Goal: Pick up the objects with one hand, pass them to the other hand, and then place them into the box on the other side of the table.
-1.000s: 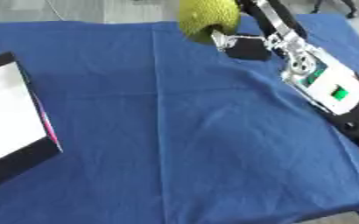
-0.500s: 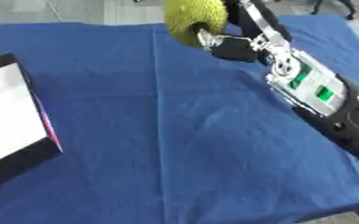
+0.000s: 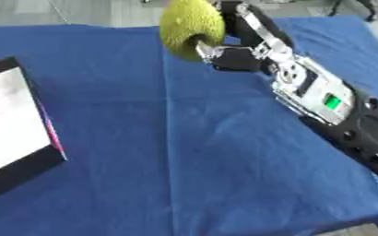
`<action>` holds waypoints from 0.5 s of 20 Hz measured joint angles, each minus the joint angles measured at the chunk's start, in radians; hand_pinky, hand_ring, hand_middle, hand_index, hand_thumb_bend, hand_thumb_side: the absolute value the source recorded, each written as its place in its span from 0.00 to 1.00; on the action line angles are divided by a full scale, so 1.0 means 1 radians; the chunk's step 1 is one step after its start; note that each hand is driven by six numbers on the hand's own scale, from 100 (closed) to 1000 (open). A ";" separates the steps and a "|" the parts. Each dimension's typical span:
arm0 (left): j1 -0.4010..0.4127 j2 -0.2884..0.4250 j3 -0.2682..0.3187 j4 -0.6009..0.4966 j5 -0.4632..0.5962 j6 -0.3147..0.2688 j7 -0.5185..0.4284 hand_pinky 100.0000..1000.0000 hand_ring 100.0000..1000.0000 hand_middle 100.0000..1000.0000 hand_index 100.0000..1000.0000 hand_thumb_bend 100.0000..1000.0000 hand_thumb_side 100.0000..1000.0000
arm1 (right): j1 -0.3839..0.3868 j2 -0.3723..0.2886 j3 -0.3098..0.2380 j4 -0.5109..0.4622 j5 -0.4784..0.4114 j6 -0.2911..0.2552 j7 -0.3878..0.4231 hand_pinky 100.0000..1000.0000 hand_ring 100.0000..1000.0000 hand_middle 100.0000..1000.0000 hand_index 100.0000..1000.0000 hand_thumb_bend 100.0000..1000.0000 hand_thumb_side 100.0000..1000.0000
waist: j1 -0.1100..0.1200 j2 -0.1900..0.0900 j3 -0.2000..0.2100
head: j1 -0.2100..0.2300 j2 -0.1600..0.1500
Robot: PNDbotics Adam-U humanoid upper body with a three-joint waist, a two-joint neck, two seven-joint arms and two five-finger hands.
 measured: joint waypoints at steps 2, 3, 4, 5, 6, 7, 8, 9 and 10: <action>-0.007 -0.007 -0.011 0.008 -0.012 -0.008 -0.008 0.93 0.87 0.57 0.65 0.00 0.60 | -0.002 0.004 0.009 0.000 0.003 -0.002 0.012 0.65 0.63 0.39 0.52 0.00 0.00 | 0.000 0.000 0.001 | 0.007 0.000; -0.009 -0.010 -0.017 0.011 -0.017 -0.012 -0.012 0.93 0.87 0.57 0.66 0.00 0.60 | -0.005 0.005 0.012 0.000 0.005 -0.002 0.017 0.65 0.63 0.39 0.52 0.00 0.00 | 0.001 0.000 0.002 | 0.009 0.000; -0.013 -0.014 -0.024 0.015 -0.023 -0.016 -0.016 0.93 0.87 0.57 0.66 0.00 0.59 | -0.009 0.006 0.016 0.000 0.008 -0.003 0.022 0.65 0.63 0.39 0.52 0.00 0.00 | 0.001 0.000 0.004 | 0.012 0.000; -0.015 -0.017 -0.029 0.017 -0.029 -0.021 -0.021 0.93 0.86 0.58 0.66 0.00 0.58 | -0.010 0.008 0.019 0.000 0.010 -0.003 0.026 0.64 0.63 0.39 0.52 0.00 0.00 | 0.001 0.000 0.005 | 0.013 0.000; -0.018 -0.022 -0.036 0.021 -0.036 -0.025 -0.026 0.92 0.86 0.59 0.67 0.00 0.58 | -0.012 0.011 0.023 0.000 0.012 -0.003 0.030 0.64 0.63 0.39 0.52 0.00 0.00 | 0.001 0.000 0.005 | 0.013 0.000; -0.022 -0.026 -0.045 0.024 -0.046 -0.030 -0.034 0.92 0.86 0.60 0.69 0.00 0.57 | -0.015 0.013 0.027 0.000 0.015 -0.003 0.034 0.64 0.63 0.39 0.52 0.00 0.00 | 0.001 0.000 0.005 | 0.014 0.000; -0.028 -0.032 -0.056 0.028 -0.056 -0.036 -0.044 0.92 0.86 0.61 0.70 0.00 0.56 | -0.018 0.015 0.032 0.000 0.017 -0.003 0.039 0.64 0.63 0.39 0.52 0.00 0.00 | 0.001 0.000 0.006 | 0.014 0.000; -0.032 -0.036 -0.067 0.030 -0.067 -0.042 -0.056 0.91 0.86 0.63 0.71 0.00 0.55 | -0.021 0.018 0.037 0.000 0.019 -0.003 0.043 0.64 0.63 0.39 0.52 0.00 0.00 | 0.001 0.000 0.006 | 0.015 0.000; -0.036 -0.042 -0.078 0.033 -0.078 -0.049 -0.071 0.91 0.86 0.64 0.73 0.00 0.54 | -0.025 0.022 0.042 0.000 0.019 -0.004 0.047 0.64 0.63 0.39 0.52 0.00 0.00 | 0.001 0.000 0.007 | 0.017 0.000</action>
